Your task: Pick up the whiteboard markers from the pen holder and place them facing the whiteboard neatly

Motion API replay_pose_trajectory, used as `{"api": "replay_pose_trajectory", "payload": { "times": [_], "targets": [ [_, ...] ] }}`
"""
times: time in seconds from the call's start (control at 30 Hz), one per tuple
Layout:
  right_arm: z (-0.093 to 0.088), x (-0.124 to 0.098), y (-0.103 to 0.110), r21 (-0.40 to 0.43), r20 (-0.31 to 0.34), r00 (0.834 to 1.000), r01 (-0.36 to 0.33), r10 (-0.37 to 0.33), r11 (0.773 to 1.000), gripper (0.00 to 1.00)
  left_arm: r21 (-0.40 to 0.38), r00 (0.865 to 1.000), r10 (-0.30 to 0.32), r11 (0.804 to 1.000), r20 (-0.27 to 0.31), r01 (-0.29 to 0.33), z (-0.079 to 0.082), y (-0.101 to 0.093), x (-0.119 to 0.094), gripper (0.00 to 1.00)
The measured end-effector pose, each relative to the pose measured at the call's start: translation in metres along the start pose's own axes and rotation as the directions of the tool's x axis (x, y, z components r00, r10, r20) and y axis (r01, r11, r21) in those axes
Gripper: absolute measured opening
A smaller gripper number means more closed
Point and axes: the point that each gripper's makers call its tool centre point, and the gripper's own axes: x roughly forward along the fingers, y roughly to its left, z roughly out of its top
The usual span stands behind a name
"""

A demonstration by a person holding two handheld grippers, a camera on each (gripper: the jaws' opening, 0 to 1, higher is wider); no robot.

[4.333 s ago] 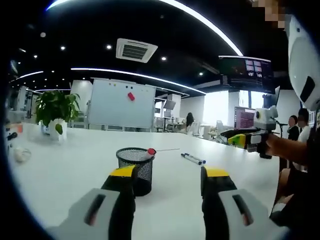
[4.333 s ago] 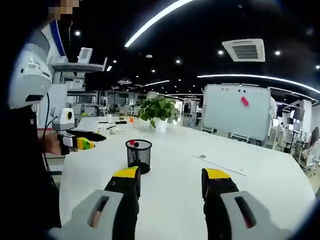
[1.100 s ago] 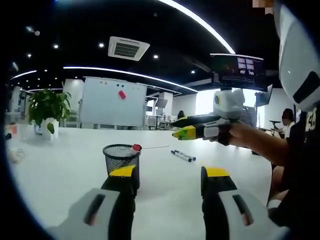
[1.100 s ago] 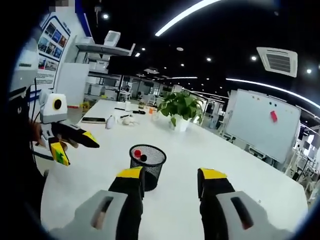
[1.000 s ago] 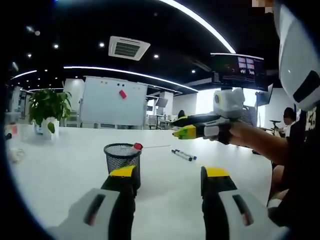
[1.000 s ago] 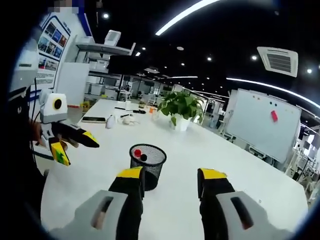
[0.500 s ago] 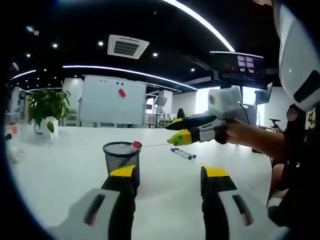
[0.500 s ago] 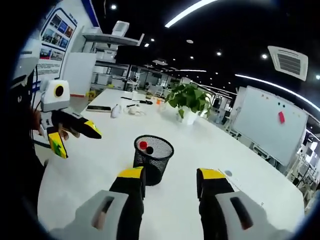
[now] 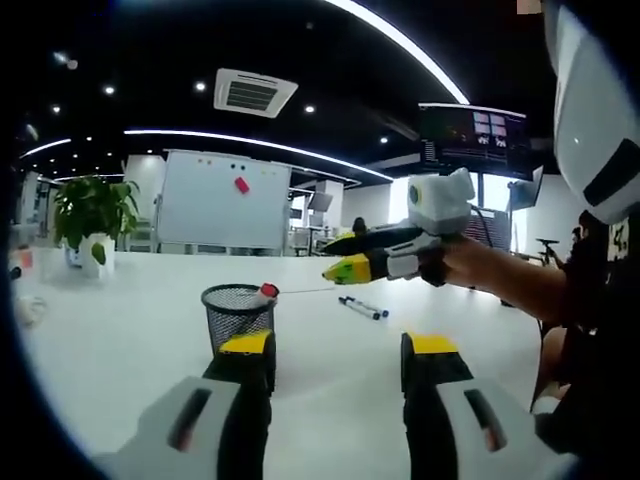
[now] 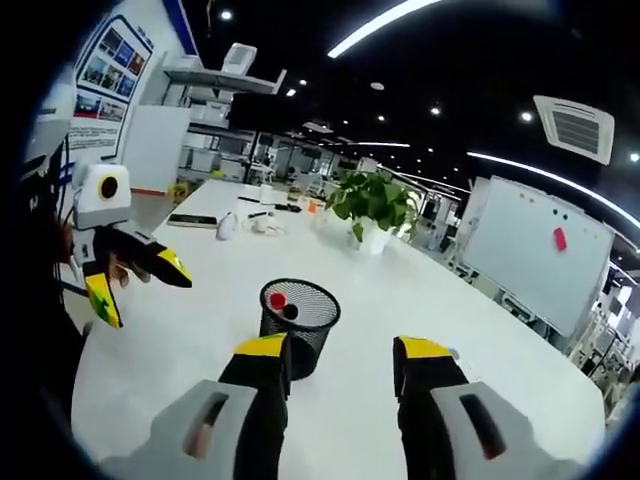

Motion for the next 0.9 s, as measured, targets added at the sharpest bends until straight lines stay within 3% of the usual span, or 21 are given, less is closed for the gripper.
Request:
{"api": "replay_pose_trajectory", "payload": {
  "times": [0.9],
  "targets": [
    [0.007,0.016,0.006,-0.032,-0.008,0.999,-0.037,0.037,0.999,0.42,-0.003,1.000,0.000,1.000,-0.016,0.000,-0.008,0.002,-0.001,0.52]
  ]
}}
